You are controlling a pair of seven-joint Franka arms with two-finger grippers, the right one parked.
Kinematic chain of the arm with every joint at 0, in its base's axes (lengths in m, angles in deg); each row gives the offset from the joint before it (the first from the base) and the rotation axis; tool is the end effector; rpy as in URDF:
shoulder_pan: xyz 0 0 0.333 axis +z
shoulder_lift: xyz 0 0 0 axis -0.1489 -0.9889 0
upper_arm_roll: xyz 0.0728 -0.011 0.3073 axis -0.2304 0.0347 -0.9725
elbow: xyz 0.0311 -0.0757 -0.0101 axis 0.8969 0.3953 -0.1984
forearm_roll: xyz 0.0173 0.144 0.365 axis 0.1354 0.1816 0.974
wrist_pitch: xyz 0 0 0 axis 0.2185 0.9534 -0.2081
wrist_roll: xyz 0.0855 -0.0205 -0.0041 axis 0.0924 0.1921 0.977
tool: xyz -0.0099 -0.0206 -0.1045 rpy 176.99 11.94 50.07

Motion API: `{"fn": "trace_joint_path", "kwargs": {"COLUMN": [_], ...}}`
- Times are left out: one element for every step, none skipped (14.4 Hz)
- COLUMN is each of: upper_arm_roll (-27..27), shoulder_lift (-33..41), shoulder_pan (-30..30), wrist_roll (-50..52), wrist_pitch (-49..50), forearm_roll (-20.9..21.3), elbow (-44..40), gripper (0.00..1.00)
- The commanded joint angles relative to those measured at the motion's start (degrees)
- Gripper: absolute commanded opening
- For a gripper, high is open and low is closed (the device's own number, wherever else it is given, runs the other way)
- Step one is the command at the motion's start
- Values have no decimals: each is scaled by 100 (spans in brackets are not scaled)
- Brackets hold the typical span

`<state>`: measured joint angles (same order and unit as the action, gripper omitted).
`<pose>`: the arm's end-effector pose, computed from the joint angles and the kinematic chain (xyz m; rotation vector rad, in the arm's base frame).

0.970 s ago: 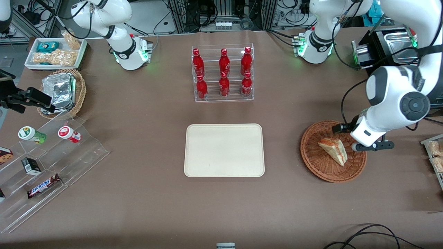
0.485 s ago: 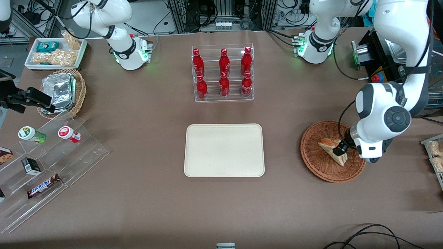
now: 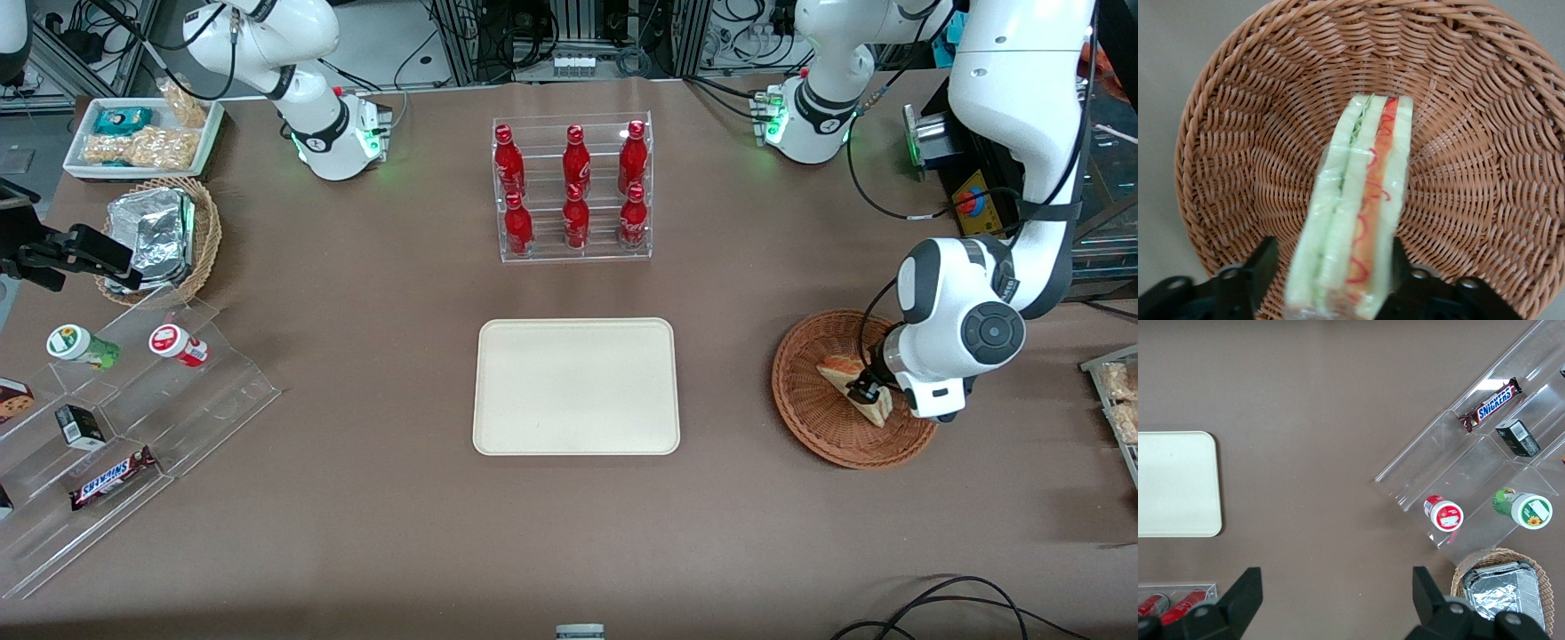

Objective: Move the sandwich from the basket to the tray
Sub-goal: 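Close the left gripper on the wrapped sandwich, then lift the sandwich and carry it over the cream tray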

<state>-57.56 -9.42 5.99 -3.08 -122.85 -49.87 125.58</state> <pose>0.5973 -0.0337 0.2593 -2.6765 -1.4141 0.1940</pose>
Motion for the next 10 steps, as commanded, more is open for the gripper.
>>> {"fn": "trace_joint_path", "kwargs": {"upper_arm_roll": [7,7,16,33,51,138,226,427,594,718], "shoulder_lift": [57,66,57,57,66,118,127,101,75,66], "shoulder_pan": [2,-7,-33,-59,-120,-252,-349,-480,-586,-656], "wrist_roll": [68,-10,-159,-282,-353,-362,-363,-441,-685,-1036], "wrist_pitch": [399,846,1320,1629,1798,1852,1835,1721,1468,1231], "forearm_roll": [57,75,66,49,5,-4,-4,13,-4,5], "elbow": [-328,-582,-880,-1101,-1216,-1304,-1305,-1305,-1279,-1244], "gripper": [0,0,0,0,0,0,0,1,1,4]}}
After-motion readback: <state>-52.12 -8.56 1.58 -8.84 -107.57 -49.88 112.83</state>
